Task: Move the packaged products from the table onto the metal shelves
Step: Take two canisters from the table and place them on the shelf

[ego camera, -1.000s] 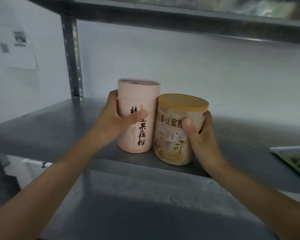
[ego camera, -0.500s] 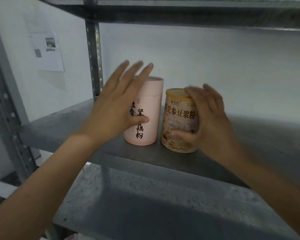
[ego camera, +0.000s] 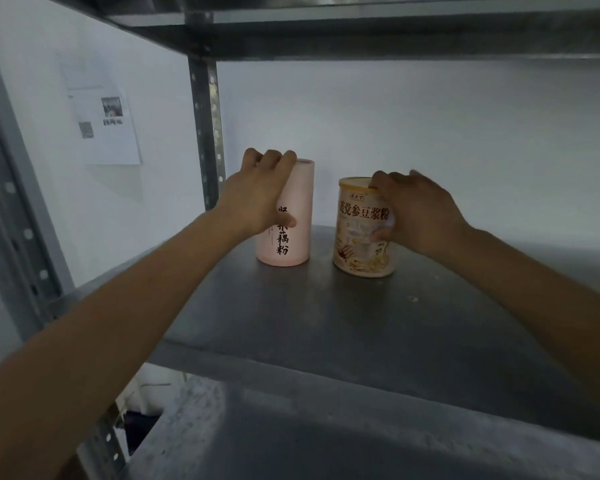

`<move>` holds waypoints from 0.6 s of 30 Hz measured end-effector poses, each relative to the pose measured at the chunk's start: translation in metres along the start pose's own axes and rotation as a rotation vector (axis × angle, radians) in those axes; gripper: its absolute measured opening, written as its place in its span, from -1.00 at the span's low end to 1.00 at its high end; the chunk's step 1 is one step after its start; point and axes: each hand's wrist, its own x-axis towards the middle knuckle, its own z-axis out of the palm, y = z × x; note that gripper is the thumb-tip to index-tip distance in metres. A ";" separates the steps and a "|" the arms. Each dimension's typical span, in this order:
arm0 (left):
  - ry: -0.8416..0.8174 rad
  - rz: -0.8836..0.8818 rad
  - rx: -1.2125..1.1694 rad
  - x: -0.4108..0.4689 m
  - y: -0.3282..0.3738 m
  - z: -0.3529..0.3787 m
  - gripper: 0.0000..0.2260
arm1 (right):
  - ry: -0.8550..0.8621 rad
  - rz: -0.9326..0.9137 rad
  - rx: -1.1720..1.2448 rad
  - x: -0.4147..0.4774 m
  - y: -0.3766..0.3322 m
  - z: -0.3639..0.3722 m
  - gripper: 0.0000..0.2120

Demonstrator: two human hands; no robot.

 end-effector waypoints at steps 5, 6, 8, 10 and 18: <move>-0.041 -0.044 -0.059 0.029 -0.050 0.024 -0.22 | -0.021 0.041 0.072 0.048 -0.014 0.026 -0.35; -0.046 -0.053 -0.066 0.033 -0.057 0.028 -0.23 | -0.017 0.042 0.083 0.055 -0.017 0.031 -0.37; -0.054 -0.069 -0.074 0.043 -0.070 0.037 -0.24 | -0.004 0.054 0.107 0.073 -0.023 0.043 -0.42; -0.063 -0.082 -0.076 0.052 -0.079 0.044 -0.25 | -0.002 0.073 0.142 0.089 -0.029 0.052 -0.48; -0.110 -0.099 -0.066 0.075 -0.105 0.058 -0.24 | -0.002 0.127 0.227 0.131 -0.045 0.077 -0.58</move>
